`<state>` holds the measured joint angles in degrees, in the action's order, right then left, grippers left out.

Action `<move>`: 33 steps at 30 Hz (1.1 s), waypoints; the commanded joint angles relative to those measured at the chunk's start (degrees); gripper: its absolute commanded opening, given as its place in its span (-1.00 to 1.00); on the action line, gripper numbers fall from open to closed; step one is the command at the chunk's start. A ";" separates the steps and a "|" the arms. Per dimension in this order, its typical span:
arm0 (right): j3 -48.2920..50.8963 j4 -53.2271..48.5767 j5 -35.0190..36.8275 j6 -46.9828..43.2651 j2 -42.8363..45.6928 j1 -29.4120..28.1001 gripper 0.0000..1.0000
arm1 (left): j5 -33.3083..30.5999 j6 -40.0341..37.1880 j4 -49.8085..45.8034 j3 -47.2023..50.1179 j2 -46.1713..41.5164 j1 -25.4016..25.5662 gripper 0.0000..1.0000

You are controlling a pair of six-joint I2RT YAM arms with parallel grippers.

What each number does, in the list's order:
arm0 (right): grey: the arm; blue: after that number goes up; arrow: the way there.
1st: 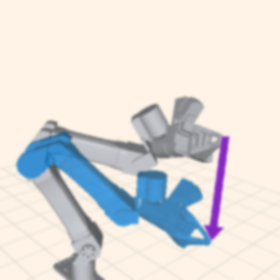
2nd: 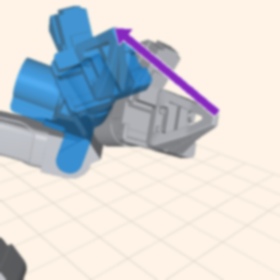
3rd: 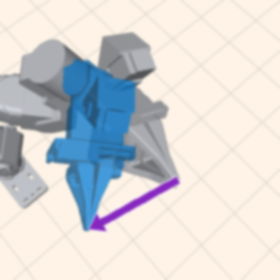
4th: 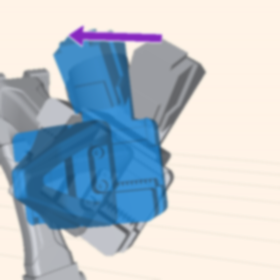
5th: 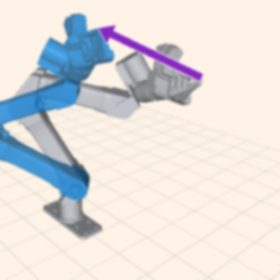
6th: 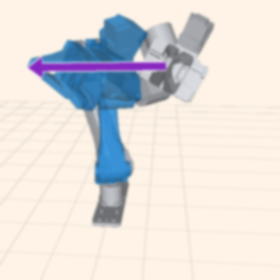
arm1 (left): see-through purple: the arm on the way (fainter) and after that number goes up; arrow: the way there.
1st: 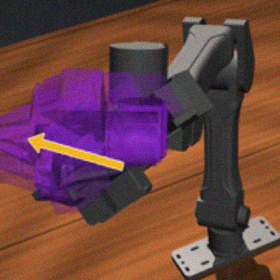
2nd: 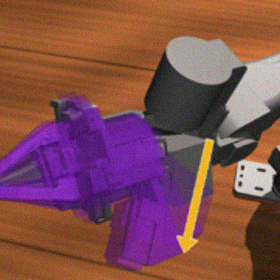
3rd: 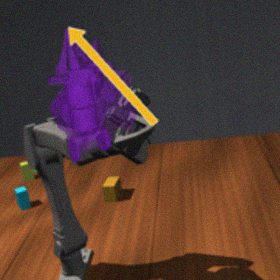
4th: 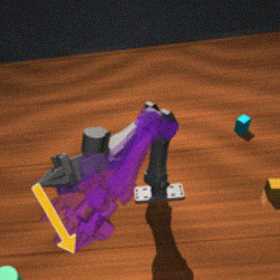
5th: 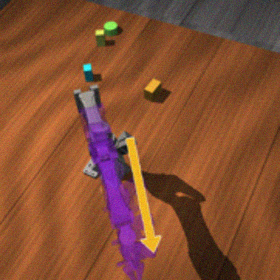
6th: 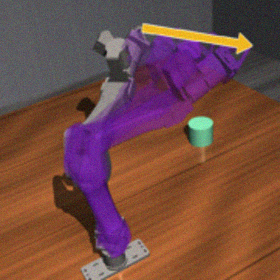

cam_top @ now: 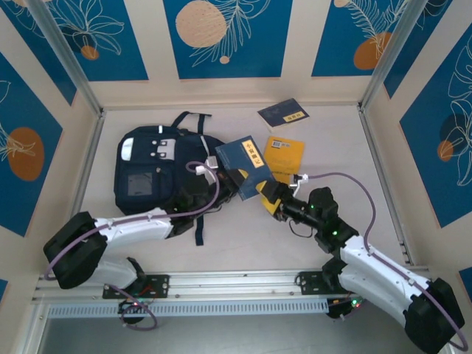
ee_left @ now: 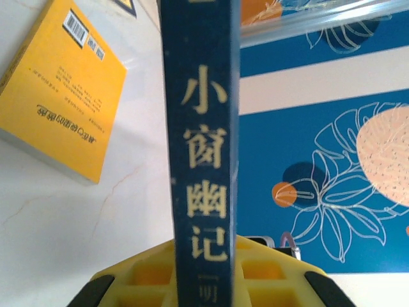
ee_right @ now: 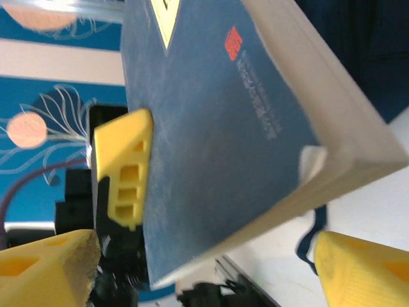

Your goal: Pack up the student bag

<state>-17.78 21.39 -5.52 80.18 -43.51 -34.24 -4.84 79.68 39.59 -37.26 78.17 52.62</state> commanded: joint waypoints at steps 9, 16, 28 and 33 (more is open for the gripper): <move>-2.78 13.99 15.24 7.76 -7.32 -3.68 0.18 | -9.87 4.53 7.35 0.65 -1.08 3.32 -1.00; -3.75 18.15 16.63 8.41 -10.28 -5.00 -0.18 | -10.25 6.50 8.04 1.18 0.79 4.33 -1.00; -6.23 -16.11 25.68 -2.03 4.88 -3.80 -1.00 | -13.38 -7.54 -23.54 -4.24 -9.20 3.18 0.31; -6.01 -33.75 23.82 -6.71 12.02 1.14 -1.00 | -22.15 -24.33 -57.20 -19.99 -10.23 0.53 0.57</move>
<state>-22.74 1.21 16.32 78.37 -34.02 -35.11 -19.94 68.16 5.78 -48.95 68.29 54.72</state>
